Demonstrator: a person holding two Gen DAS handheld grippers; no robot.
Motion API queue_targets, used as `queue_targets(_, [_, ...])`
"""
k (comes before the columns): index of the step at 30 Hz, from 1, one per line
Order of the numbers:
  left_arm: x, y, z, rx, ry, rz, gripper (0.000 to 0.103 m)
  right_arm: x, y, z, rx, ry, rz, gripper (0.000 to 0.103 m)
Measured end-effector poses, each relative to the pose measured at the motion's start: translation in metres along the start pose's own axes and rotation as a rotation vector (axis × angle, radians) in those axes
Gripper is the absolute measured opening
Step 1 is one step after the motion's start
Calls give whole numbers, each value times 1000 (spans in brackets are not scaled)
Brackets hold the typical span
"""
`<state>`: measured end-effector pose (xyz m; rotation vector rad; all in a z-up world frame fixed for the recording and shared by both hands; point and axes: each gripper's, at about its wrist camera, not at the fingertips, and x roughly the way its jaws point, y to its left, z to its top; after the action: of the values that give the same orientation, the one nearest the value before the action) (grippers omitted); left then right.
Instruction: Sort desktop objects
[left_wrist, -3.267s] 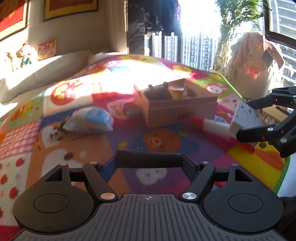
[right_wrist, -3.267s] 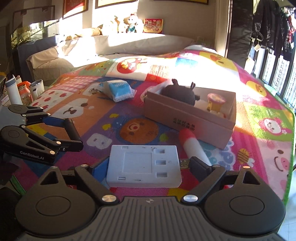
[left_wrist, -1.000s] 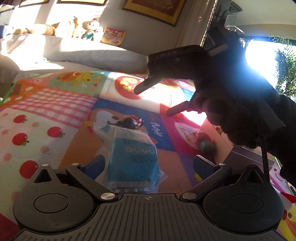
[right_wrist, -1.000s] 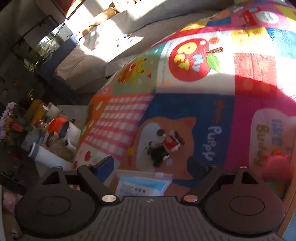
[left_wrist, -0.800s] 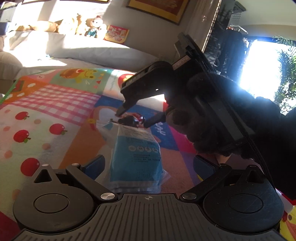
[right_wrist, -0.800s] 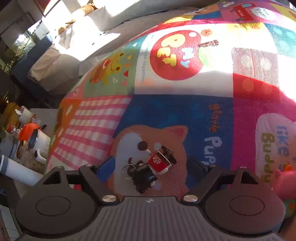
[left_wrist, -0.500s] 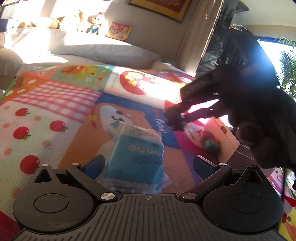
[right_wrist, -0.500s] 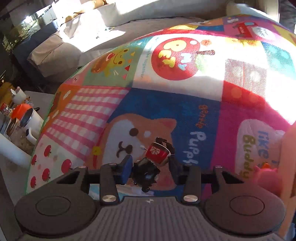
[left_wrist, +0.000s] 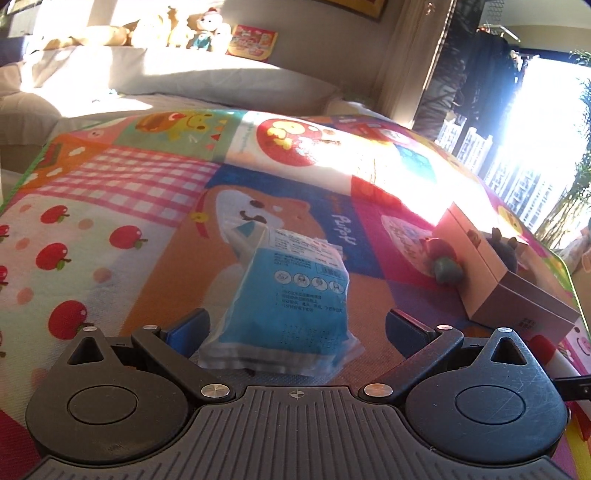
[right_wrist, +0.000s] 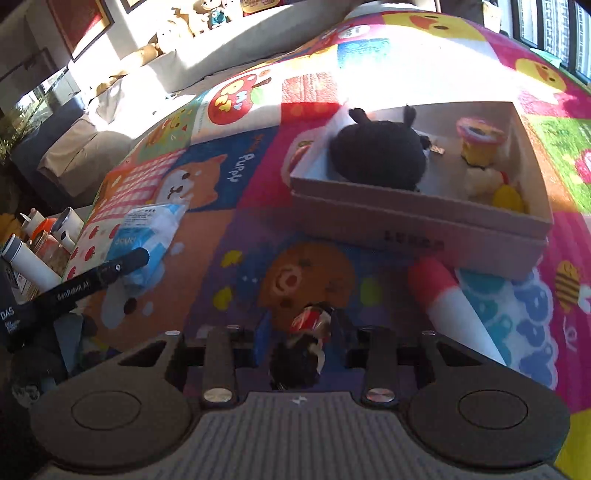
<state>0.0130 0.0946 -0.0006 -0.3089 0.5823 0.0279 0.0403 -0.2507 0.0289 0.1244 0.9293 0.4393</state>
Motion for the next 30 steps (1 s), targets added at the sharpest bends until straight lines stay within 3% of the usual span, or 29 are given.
queue_targets(2, [-1, -3, 0, 15, -2, 20, 103, -7, -5, -15, 13, -39, 9, 36])
queue_targets(4, [-1, -7, 0, 38, -3, 41, 103, -17, -7, -30, 3, -108, -17, 44])
queue_targets(5, [0, -9, 0, 55, 0, 49, 103, -22, -6, -37, -13, -144, -42, 55])
queue_targets(6, [1, -13, 1, 84, 8, 59, 103, -26, -5, -44, -33, -178, -68, 74])
queue_targets(9, [7, -26, 3, 162, 10, 101, 103, -35, -1, -66, -101, -219, -93, 99])
queue_targets(12, [14, -37, 6, 231, -10, 156, 103, -38, -5, -79, -117, -222, -93, 103])
queue_targets(15, [22, -44, 9, 276, -7, 207, 103, -35, -20, -84, -40, -204, -94, 103])
queue_targets(21, [26, -47, 11, 289, 10, 250, 103, -34, -27, -97, -25, -225, -82, 103])
queue_targets(23, [16, -52, 15, 287, -42, 282, 103, -34, -26, -100, -38, -233, -90, 103])
queue_targets(25, [0, -62, 24, 304, -136, 257, 103, -34, -26, -102, -32, -247, -87, 103])
queue_targets(27, [-9, -78, 39, 321, -180, 175, 103, -35, -29, -103, -17, -257, -74, 103])
queue_targets(29, [-2, -90, 53, 320, -143, 41, 102, -35, -31, -102, -8, -262, -65, 103])
queue_targets(30, [7, -95, 59, 306, -104, -27, 91, -35, -31, -102, -12, -264, -67, 103])
